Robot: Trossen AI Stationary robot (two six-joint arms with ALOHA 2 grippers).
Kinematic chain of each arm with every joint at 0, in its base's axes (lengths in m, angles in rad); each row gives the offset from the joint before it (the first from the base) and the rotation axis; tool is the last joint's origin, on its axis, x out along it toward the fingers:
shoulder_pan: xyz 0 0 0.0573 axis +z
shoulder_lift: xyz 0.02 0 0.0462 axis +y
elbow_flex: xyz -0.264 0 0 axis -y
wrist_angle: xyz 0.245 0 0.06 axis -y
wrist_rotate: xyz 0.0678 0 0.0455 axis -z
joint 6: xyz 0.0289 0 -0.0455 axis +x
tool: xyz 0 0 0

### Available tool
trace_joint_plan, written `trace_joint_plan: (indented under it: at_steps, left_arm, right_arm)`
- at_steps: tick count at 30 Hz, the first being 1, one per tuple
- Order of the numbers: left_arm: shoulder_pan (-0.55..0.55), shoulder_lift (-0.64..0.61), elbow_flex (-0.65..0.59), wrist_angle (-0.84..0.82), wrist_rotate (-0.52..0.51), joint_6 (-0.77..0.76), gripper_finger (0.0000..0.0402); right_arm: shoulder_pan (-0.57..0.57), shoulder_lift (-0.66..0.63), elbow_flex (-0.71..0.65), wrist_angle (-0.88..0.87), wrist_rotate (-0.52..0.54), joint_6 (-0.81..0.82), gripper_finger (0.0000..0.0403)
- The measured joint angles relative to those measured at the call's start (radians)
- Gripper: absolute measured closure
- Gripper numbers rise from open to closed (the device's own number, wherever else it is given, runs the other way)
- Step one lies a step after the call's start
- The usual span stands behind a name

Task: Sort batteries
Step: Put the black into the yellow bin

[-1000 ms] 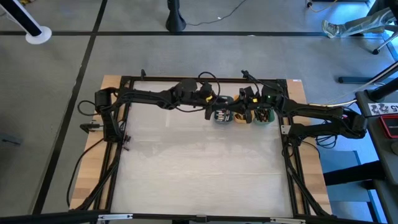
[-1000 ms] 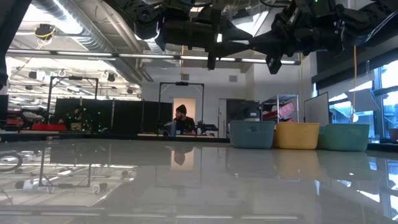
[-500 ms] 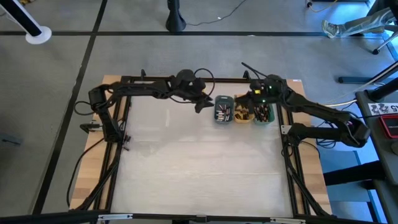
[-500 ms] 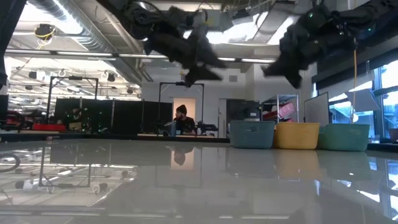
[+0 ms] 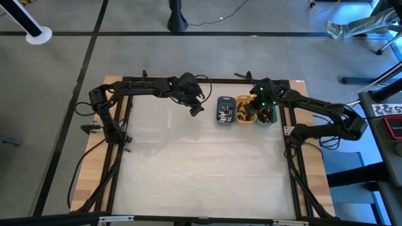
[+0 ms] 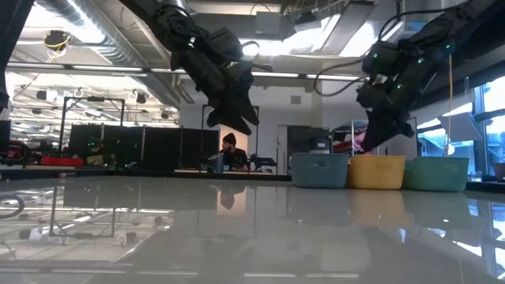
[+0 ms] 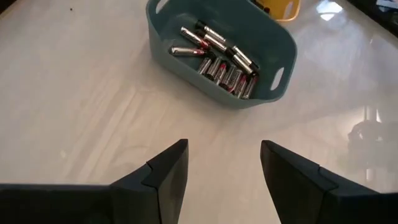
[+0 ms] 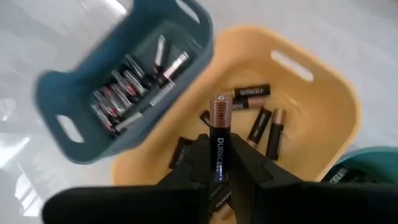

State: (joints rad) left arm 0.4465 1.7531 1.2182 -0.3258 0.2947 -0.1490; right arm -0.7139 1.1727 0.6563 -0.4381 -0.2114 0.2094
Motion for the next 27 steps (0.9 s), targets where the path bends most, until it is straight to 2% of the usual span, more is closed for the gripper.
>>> trace_joint_plan:
  at_steps: [6, 12, 21, 27]
  left_arm:
    - [0.0, 0.0, 0.0, -0.07, -0.003, -0.004, 0.0213]
    - [0.001, 0.0, 0.0, -0.127, -0.05, -0.004, 0.0213]
    - [0.0, 0.0, 0.0, -0.133, -0.056, -0.007, 0.0213]
    - [0.002, 0.0, 0.004, -0.196, -0.056, 0.003, 0.0213]
  right_arm:
    - [0.001, 0.075, 0.0, 0.0, -0.012, -0.004, 0.0375]
    - [0.001, 0.08, 0.0, 0.023, -0.01, -0.006, 0.0371]
    - [0.0, 0.08, 0.0, 0.017, -0.007, -0.01, 0.0306]
    - [0.0, 0.08, 0.0, 0.014, 0.017, -0.027, 0.0284]
